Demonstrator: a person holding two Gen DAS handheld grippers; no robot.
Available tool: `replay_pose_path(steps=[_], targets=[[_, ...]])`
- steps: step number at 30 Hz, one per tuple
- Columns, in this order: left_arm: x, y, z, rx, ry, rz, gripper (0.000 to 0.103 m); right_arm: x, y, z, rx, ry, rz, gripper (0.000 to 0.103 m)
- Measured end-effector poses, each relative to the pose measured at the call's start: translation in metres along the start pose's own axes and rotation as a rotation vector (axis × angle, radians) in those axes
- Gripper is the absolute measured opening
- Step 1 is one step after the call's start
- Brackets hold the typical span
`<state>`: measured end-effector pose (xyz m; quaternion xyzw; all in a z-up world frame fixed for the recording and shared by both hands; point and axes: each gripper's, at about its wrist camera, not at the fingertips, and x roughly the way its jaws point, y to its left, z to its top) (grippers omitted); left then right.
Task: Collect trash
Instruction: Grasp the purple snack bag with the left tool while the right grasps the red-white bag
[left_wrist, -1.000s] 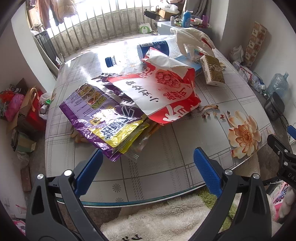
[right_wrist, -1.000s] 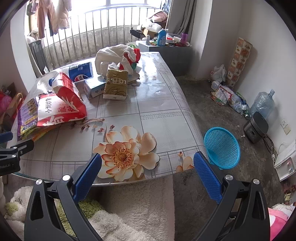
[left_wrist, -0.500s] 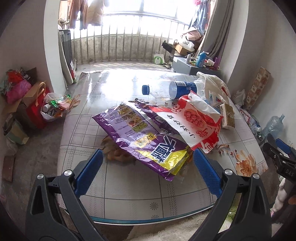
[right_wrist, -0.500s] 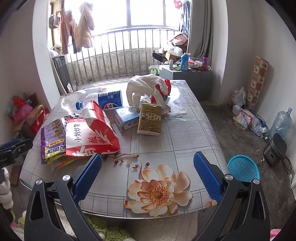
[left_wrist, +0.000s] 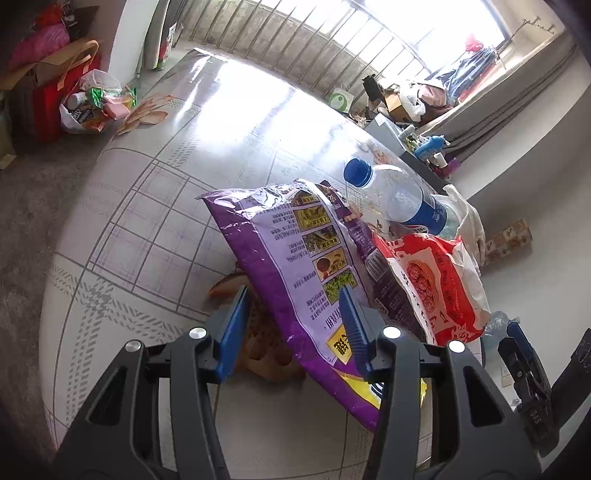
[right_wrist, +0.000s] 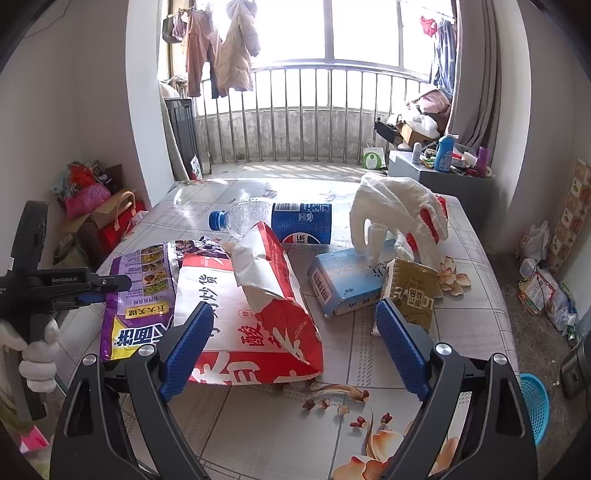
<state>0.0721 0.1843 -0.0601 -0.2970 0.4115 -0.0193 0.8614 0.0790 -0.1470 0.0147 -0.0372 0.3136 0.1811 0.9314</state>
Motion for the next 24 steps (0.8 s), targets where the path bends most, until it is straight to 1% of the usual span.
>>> replay_pose_path(steps=[1, 2, 3, 4, 5, 6, 8, 9, 11, 12, 17, 18, 21, 23, 24], targets=[[0.002, 0.002, 0.002, -0.007, 0.002, -0.008, 0.033, 0.005, 0.002, 0.002, -0.009, 0.005, 0.002, 0.083], [0.002, 0.003, 0.004, -0.013, 0.002, -0.019, 0.032, 0.011, 0.003, 0.003, -0.021, 0.011, 0.000, 0.078], [0.001, 0.004, 0.005, -0.019, -0.005, -0.033, 0.028, 0.016, 0.005, 0.005, -0.034, 0.014, -0.003, 0.073], [-0.002, 0.004, 0.007, -0.018, -0.012, -0.050, 0.021, 0.019, 0.005, 0.006, -0.042, 0.018, -0.004, 0.070], [-0.006, 0.002, 0.007, -0.011, -0.021, -0.063, 0.017, 0.022, 0.006, 0.008, -0.045, 0.022, -0.001, 0.061], [-0.010, -0.001, 0.008, 0.000, -0.029, -0.069, 0.012, 0.024, 0.005, 0.009, -0.046, 0.029, 0.013, 0.047], [-0.019, -0.005, 0.009, 0.017, -0.046, -0.087, 0.006, 0.026, 0.002, 0.010, -0.031, 0.039, 0.053, 0.030], [-0.024, -0.009, 0.010, 0.027, -0.056, -0.097, 0.001, 0.025, 0.000, 0.010, -0.019, 0.032, 0.057, 0.023], [-0.036, -0.018, 0.011, 0.058, -0.087, -0.111, 0.000, 0.019, -0.001, 0.011, -0.019, 0.014, 0.053, 0.012], [-0.044, -0.023, 0.011, 0.073, -0.105, -0.124, 0.000, 0.014, -0.002, 0.011, -0.014, 0.003, 0.053, 0.003], [-0.083, -0.054, 0.015, 0.148, -0.183, -0.199, 0.000, -0.022, -0.019, 0.018, 0.052, -0.082, 0.083, 0.003], [-0.090, -0.062, 0.016, 0.171, -0.200, -0.204, 0.000, -0.030, -0.023, 0.019, 0.062, -0.098, 0.087, 0.003], [-0.103, -0.083, 0.014, 0.241, -0.222, -0.194, 0.000, -0.040, -0.032, 0.018, 0.076, -0.118, 0.102, 0.003], [-0.099, -0.092, 0.012, 0.264, -0.208, -0.173, 0.000, -0.038, -0.034, 0.013, 0.081, -0.099, 0.119, 0.003], [-0.094, -0.095, 0.011, 0.263, -0.196, -0.169, 0.000, -0.035, -0.034, 0.010, 0.084, -0.090, 0.114, 0.005]])
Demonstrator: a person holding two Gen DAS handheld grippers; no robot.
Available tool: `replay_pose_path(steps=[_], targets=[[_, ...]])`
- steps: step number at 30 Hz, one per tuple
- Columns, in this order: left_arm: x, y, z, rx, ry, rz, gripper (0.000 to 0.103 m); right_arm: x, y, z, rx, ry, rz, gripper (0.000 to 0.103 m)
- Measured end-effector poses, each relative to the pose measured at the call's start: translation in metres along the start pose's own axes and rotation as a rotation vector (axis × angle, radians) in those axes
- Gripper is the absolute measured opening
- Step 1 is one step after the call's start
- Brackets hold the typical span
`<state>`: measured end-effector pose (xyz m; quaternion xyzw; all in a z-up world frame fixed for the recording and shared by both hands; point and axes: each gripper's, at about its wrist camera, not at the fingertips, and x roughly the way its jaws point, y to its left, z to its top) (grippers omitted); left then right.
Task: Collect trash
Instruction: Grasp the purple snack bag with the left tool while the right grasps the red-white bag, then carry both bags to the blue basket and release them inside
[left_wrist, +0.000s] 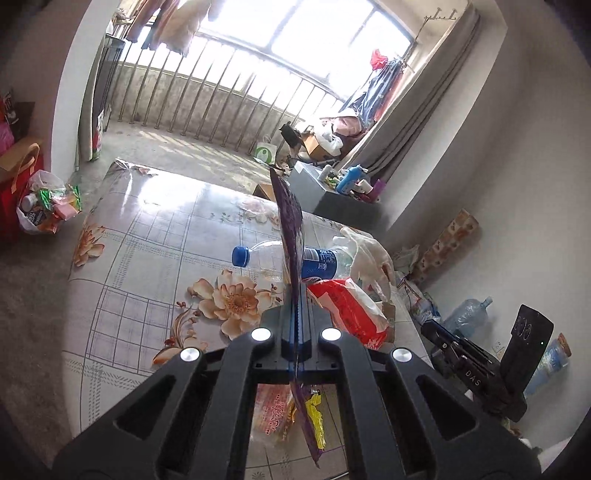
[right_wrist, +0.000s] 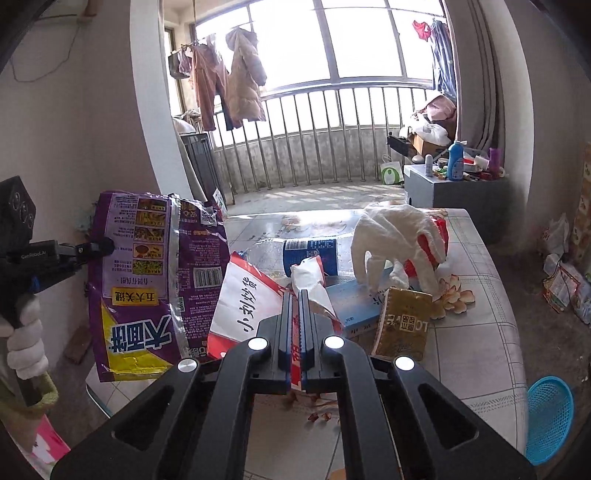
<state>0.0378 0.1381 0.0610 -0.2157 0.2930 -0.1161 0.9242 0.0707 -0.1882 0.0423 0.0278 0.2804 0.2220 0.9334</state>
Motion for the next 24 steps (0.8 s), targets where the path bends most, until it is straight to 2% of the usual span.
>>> replay_pose_path(steps=[1, 2, 3, 5, 9, 15, 16, 17, 20, 24], targets=[[0.005, -0.001, -0.001, -0.004, 0.011, -0.002, 0.000, 0.003, -0.001, -0.003, 0.002, 0.010, -0.009, 0.006], [0.008, -0.002, -0.004, -0.005, 0.020, -0.001, 0.000, 0.006, -0.002, -0.007, 0.006, 0.024, -0.012, 0.015], [0.012, -0.003, -0.005, -0.005, 0.027, 0.005, 0.000, 0.009, -0.003, -0.009, 0.018, 0.033, -0.022, 0.031], [0.019, -0.005, -0.009, -0.005, 0.040, 0.017, 0.000, 0.014, -0.010, -0.012, 0.047, 0.034, -0.036, 0.045], [0.031, -0.006, -0.013, 0.009, 0.058, 0.032, 0.000, 0.032, -0.014, -0.010, 0.034, 0.054, -0.038, 0.046], [0.045, -0.007, -0.014, 0.013, 0.080, 0.041, 0.000, 0.085, -0.017, -0.008, -0.006, 0.154, -0.037, 0.044], [0.046, -0.008, -0.013, 0.013, 0.081, 0.040, 0.000, 0.092, -0.018, -0.009, -0.006, 0.171, -0.034, 0.038], [0.045, -0.008, -0.013, 0.015, 0.080, 0.038, 0.000, 0.096, -0.018, -0.010, 0.000, 0.188, -0.024, 0.027], [0.037, -0.012, -0.008, 0.026, 0.065, 0.022, 0.000, 0.084, -0.019, -0.008, 0.026, 0.154, 0.006, 0.025], [0.020, -0.026, 0.004, 0.047, 0.052, -0.047, 0.000, 0.041, -0.024, -0.001, 0.058, 0.076, 0.024, 0.025]])
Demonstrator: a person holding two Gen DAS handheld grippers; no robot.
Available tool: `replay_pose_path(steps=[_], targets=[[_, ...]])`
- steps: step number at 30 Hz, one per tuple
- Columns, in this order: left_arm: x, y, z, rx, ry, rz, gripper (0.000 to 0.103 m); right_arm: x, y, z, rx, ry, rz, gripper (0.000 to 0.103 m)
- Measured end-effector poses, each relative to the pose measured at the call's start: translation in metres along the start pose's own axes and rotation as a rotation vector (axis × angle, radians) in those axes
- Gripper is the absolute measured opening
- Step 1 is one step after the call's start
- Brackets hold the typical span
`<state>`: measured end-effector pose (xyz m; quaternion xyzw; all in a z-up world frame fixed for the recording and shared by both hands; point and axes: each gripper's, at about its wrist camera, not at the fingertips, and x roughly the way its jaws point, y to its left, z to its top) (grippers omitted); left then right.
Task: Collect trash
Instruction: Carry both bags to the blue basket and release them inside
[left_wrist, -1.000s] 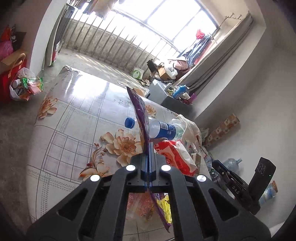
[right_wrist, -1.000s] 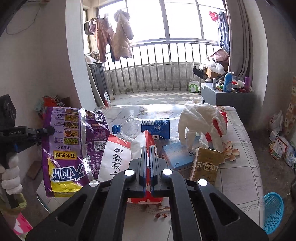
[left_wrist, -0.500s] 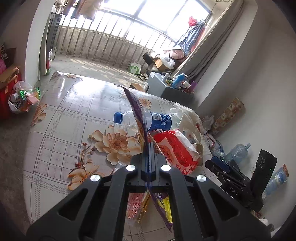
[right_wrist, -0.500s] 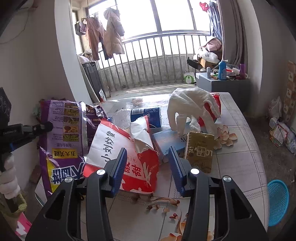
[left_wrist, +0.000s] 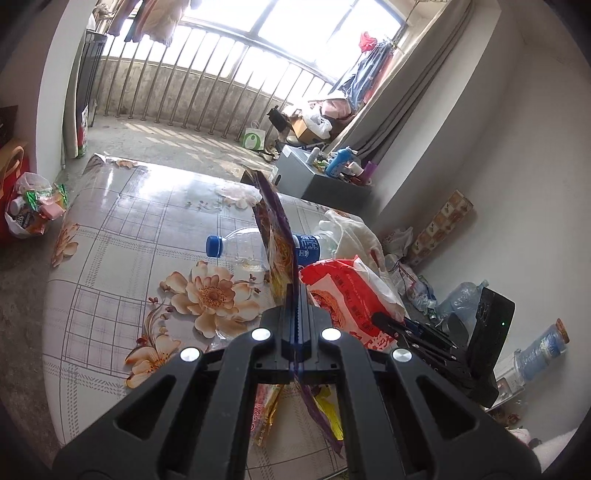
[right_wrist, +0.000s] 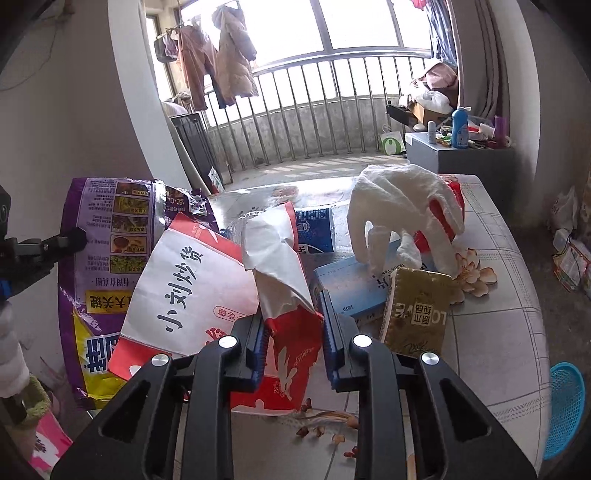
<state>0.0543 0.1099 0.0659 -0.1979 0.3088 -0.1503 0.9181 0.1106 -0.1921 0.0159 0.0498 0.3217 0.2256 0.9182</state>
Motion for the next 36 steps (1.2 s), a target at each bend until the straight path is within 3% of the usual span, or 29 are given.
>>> replay_pose_path(steps=[4, 9, 13, 17, 21, 25, 29, 33, 35, 36], targets=[[-0.013, -0.033, 0.018, 0.066, -0.016, -0.122, 0.000, -0.059, -0.027, 0.005, 0.115, -0.112, 0.014, 0.025], [0.000, -0.101, 0.045, 0.186, 0.003, -0.308, 0.000, -0.148, -0.085, -0.001, 0.287, -0.330, -0.035, 0.025], [0.046, -0.184, 0.050, 0.310, 0.080, -0.426, 0.000, -0.208, -0.139, -0.026, 0.418, -0.450, -0.225, 0.025], [0.120, -0.278, 0.034, 0.408, 0.235, -0.508, 0.000, -0.251, -0.195, -0.067, 0.588, -0.505, -0.422, 0.025], [0.213, -0.371, -0.004, 0.531, 0.393, -0.487, 0.000, -0.260, -0.257, -0.112, 0.788, -0.490, -0.556, 0.025], [0.311, -0.443, -0.063, 0.646, 0.546, -0.435, 0.000, -0.241, -0.326, -0.159, 0.978, -0.433, -0.618, 0.025], [0.405, -0.480, -0.127, 0.684, 0.705, -0.380, 0.000, -0.208, -0.393, -0.207, 1.161, -0.372, -0.614, 0.025], [0.480, -0.498, -0.180, 0.729, 0.778, -0.324, 0.000, -0.176, -0.450, -0.250, 1.303, -0.316, -0.619, 0.026], [0.515, -0.505, -0.208, 0.758, 0.821, -0.279, 0.013, -0.158, -0.479, -0.270, 1.359, -0.285, -0.623, 0.029], [0.531, -0.504, -0.219, 0.765, 0.833, -0.239, 0.030, -0.149, -0.495, -0.280, 1.396, -0.260, -0.621, 0.031]])
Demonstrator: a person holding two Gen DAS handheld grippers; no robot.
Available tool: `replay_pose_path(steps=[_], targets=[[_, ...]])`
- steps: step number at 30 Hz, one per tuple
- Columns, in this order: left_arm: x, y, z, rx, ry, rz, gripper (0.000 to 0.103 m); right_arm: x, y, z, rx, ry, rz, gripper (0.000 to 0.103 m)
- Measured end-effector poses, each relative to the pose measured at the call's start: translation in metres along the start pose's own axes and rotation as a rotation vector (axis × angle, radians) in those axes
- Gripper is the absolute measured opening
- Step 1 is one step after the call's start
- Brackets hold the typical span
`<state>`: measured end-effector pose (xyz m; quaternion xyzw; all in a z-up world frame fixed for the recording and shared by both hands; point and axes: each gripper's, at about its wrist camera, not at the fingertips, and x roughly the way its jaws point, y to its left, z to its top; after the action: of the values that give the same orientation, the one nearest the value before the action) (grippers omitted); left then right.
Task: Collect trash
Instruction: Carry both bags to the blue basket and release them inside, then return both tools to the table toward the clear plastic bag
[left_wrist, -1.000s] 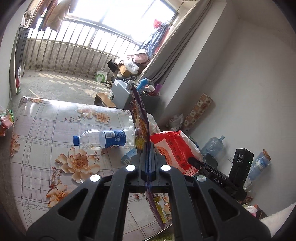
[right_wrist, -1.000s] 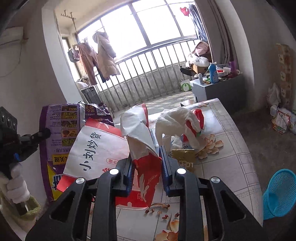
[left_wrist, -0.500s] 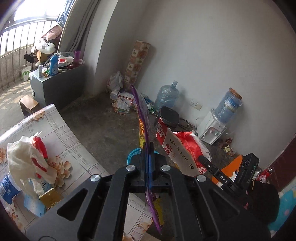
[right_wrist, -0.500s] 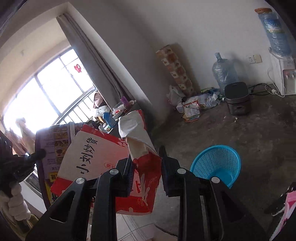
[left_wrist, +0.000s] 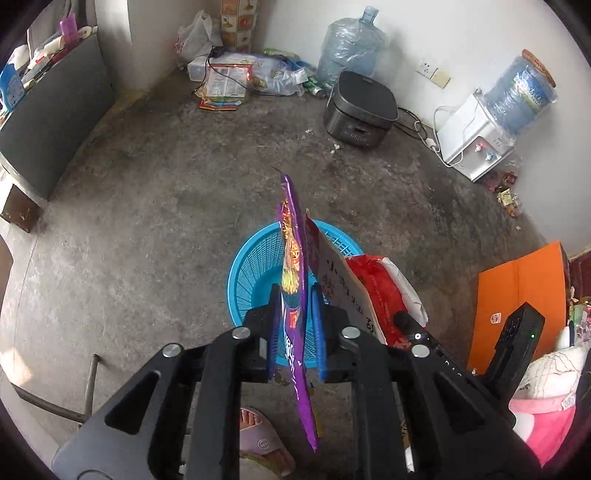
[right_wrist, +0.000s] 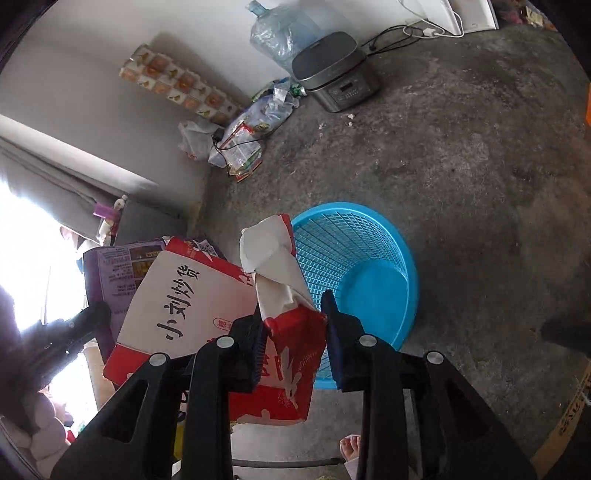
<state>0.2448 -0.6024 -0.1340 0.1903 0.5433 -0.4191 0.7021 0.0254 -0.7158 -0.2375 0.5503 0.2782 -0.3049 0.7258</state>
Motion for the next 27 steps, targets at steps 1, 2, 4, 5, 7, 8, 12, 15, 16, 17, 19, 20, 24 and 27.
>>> replay_pose_path(steps=[1, 2, 4, 5, 7, 8, 12, 15, 16, 17, 19, 20, 24, 27], targets=[[0.017, 0.005, 0.005, -0.011, 0.020, 0.028, 0.046, 0.022, -0.010, 0.005, 0.025, 0.036, -0.017, 0.032], [0.029, 0.005, 0.010, -0.022, 0.025, 0.054, 0.048, 0.039, -0.019, 0.007, 0.056, 0.066, -0.030, 0.036], [0.041, 0.013, 0.011, -0.044, 0.016, 0.089, 0.048, 0.065, -0.029, 0.010, 0.089, 0.108, -0.057, 0.043], [0.042, 0.014, 0.013, -0.058, 0.015, 0.096, 0.048, 0.074, -0.033, 0.010, 0.088, 0.121, -0.076, 0.043], [0.035, 0.018, 0.012, -0.080, 0.009, 0.084, 0.048, 0.082, -0.038, 0.009, 0.082, 0.122, -0.093, 0.043], [0.027, 0.019, 0.011, -0.077, 0.000, 0.085, 0.048, 0.081, -0.039, 0.008, 0.077, 0.116, -0.089, 0.043], [-0.027, 0.009, 0.008, -0.001, -0.098, 0.094, 0.054, 0.057, -0.034, 0.004, 0.055, 0.064, -0.066, 0.043], [-0.084, -0.002, 0.002, 0.065, -0.181, 0.082, 0.059, 0.024, -0.020, 0.000, 0.018, 0.011, -0.039, 0.043], [-0.106, -0.004, -0.002, 0.077, -0.214, 0.069, 0.060, 0.011, -0.012, -0.002, 0.002, -0.010, -0.027, 0.043], [-0.130, -0.005, -0.006, 0.083, -0.252, 0.058, 0.061, -0.002, -0.004, -0.004, -0.018, -0.030, -0.009, 0.043], [-0.181, -0.004, -0.022, 0.099, -0.337, 0.033, 0.066, -0.033, 0.020, -0.011, -0.091, -0.084, 0.024, 0.043], [-0.207, -0.002, -0.032, 0.103, -0.382, 0.024, 0.069, -0.051, 0.034, -0.016, -0.137, -0.116, 0.040, 0.044], [-0.307, 0.015, -0.089, 0.102, -0.563, 0.013, 0.080, -0.129, 0.095, -0.045, -0.342, -0.271, 0.119, 0.068], [-0.366, 0.036, -0.141, 0.078, -0.672, 0.041, 0.088, -0.184, 0.138, -0.076, -0.507, -0.404, 0.155, 0.090]])
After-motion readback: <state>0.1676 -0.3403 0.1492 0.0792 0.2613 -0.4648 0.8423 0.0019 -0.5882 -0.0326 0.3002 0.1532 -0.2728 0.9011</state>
